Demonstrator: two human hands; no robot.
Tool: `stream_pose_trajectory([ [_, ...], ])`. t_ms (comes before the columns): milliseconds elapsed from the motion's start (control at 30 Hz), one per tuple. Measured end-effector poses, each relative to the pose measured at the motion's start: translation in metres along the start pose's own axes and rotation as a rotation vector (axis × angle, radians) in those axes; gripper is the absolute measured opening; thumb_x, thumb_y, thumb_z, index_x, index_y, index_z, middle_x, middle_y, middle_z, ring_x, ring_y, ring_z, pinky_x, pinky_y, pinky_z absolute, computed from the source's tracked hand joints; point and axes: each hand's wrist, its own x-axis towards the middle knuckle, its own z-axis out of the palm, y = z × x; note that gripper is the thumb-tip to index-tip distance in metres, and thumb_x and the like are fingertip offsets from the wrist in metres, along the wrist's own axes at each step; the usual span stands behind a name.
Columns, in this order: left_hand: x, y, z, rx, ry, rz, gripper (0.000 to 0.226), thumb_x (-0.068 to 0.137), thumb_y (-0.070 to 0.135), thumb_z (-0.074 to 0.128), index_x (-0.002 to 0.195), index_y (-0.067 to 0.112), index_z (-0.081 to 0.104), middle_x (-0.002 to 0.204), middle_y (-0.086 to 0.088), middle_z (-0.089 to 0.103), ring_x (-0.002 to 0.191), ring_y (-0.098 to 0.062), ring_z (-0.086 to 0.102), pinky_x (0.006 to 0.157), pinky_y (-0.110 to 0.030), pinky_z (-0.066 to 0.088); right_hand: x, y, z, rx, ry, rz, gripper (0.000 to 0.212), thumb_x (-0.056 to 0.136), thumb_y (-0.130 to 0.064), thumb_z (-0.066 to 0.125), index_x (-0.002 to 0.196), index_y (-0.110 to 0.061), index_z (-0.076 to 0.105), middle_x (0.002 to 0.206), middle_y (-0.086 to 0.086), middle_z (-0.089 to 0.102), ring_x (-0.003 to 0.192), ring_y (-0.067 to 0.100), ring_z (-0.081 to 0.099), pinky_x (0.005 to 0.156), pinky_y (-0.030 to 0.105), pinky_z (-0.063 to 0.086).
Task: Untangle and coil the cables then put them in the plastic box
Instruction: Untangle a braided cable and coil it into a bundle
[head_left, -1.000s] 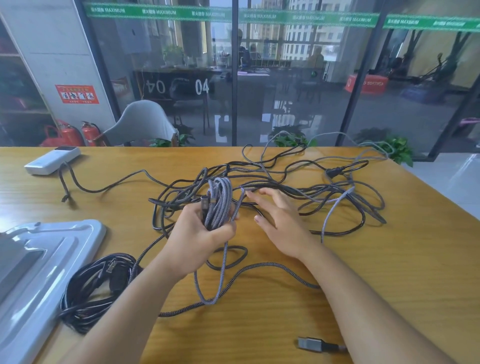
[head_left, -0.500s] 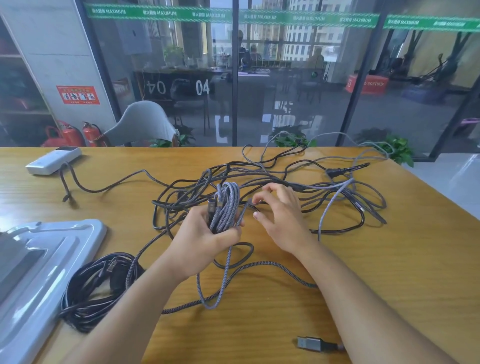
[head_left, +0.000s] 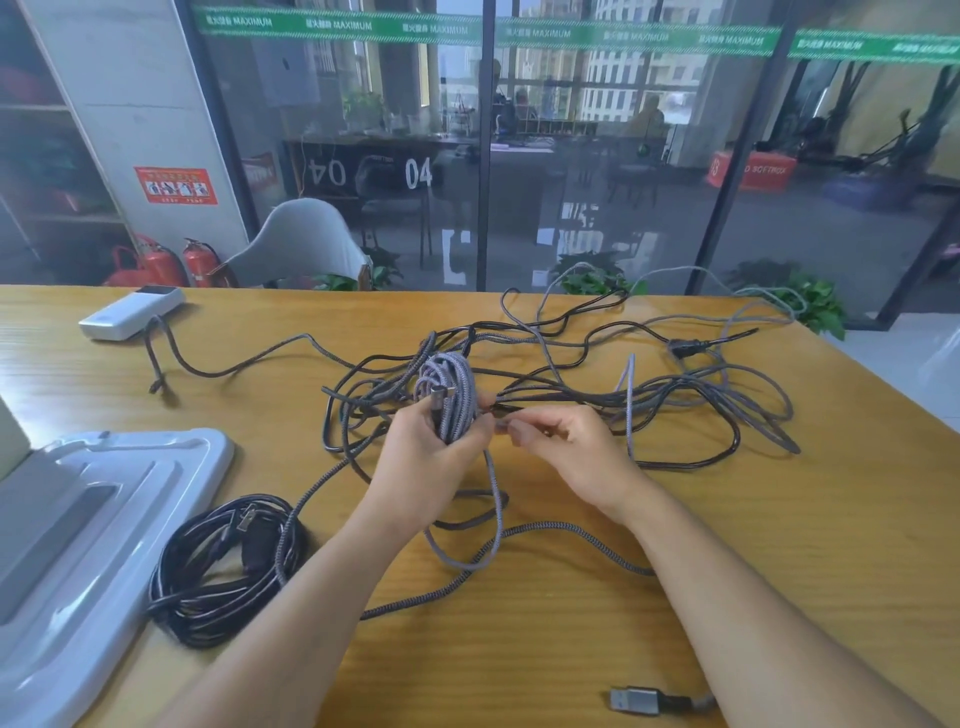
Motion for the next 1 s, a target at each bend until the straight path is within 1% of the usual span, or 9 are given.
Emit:
stream_pose_trajectory([
  [133,0.004,-0.008,-0.003,0.043,-0.045,-0.072,0.013,0.102,0.022,0.065,0.11,0.026,0.074,0.054,0.008,0.039,0.051,-0.016,0.03,0.046,-0.026,0.026,-0.002,0.0,0.005,0.053,-0.001,-0.024,0.02,0.104,-0.02,0.062,0.116,-0.015,0.078,0.107,-0.001,0.079,0.106,0.014,0.07,0.094,0.025,0.055],
  [300,0.006,-0.011,-0.004,0.141,-0.081,-0.059,0.015,0.101,0.024,0.063,0.098,0.01,0.069,0.057,0.004,0.042,0.051,-0.016,0.034,0.047,-0.027,0.031,-0.004,-0.002,0.002,-0.034,-0.026,-0.053,0.015,0.102,-0.03,0.066,0.109,-0.024,0.078,0.102,-0.007,0.077,0.101,0.01,0.068,0.096,0.03,0.054],
  [400,0.006,-0.015,-0.011,0.084,-0.025,-0.086,0.029,0.1,0.026,0.064,0.093,-0.002,0.06,0.06,-0.003,0.041,0.055,-0.021,0.032,0.051,-0.034,0.029,0.0,0.011,-0.016,-0.413,-0.007,-0.056,0.015,0.097,-0.05,0.065,0.099,-0.038,0.074,0.097,-0.021,0.071,0.105,-0.003,0.058,0.117,0.037,0.034],
  [467,0.007,-0.015,-0.016,0.027,0.018,-0.078,0.028,0.098,0.03,0.064,0.088,0.004,0.061,0.064,-0.006,0.04,0.059,-0.024,0.031,0.055,-0.039,0.029,0.002,0.024,-0.031,-0.636,0.0,-0.027,0.02,0.1,-0.055,0.056,0.102,-0.041,0.071,0.101,-0.025,0.067,0.113,-0.003,0.054,0.126,0.04,0.016],
  [500,0.007,-0.015,-0.018,0.004,0.033,-0.074,0.026,0.096,0.033,0.063,0.085,0.009,0.061,0.065,-0.007,0.04,0.06,-0.025,0.031,0.056,-0.041,0.029,0.002,0.03,-0.036,-0.685,0.022,-0.012,0.022,0.103,-0.053,0.053,0.105,-0.04,0.071,0.102,-0.024,0.066,0.114,0.002,0.054,0.126,0.042,0.015],
  [700,0.007,-0.015,-0.015,-0.029,0.032,-0.062,0.034,0.101,0.028,0.064,0.087,-0.001,0.053,0.065,-0.01,0.035,0.06,-0.026,0.027,0.056,-0.041,0.027,0.001,0.019,-0.03,-0.688,0.189,-0.094,0.038,0.105,-0.055,0.042,0.086,-0.037,0.07,0.079,-0.014,0.063,0.094,0.009,0.052,0.098,0.035,0.034],
  [833,0.004,-0.019,-0.011,-0.032,-0.009,-0.071,0.042,0.1,0.038,0.066,0.101,-0.005,0.062,0.066,-0.008,0.035,0.061,-0.029,0.027,0.056,-0.044,0.027,-0.006,-0.003,-0.017,-0.499,0.045,-0.101,0.03,0.109,-0.039,0.049,0.087,-0.037,0.071,0.067,-0.007,0.06,0.072,0.01,0.055,0.071,0.033,0.045],
  [933,0.001,-0.015,-0.006,-0.044,-0.103,-0.051,0.026,0.101,0.03,0.068,0.094,0.005,0.071,0.065,-0.01,0.031,0.06,-0.033,0.023,0.054,-0.045,0.025,-0.01,-0.012,-0.007,-0.41,-0.059,-0.101,0.033,0.11,-0.035,0.049,0.084,-0.044,0.067,0.068,0.002,0.058,0.065,0.017,0.052,0.064,0.036,0.042],
  [1000,-0.002,-0.009,-0.002,-0.069,-0.158,-0.039,0.012,0.099,0.027,0.072,0.091,0.019,0.077,0.063,-0.009,0.03,0.058,-0.029,0.023,0.05,-0.038,0.024,-0.008,-0.012,-0.002,-0.351,-0.086,-0.097,0.034,0.11,-0.034,0.05,0.083,-0.048,0.065,0.067,-0.009,0.058,0.064,0.01,0.052,0.064,0.034,0.041],
])
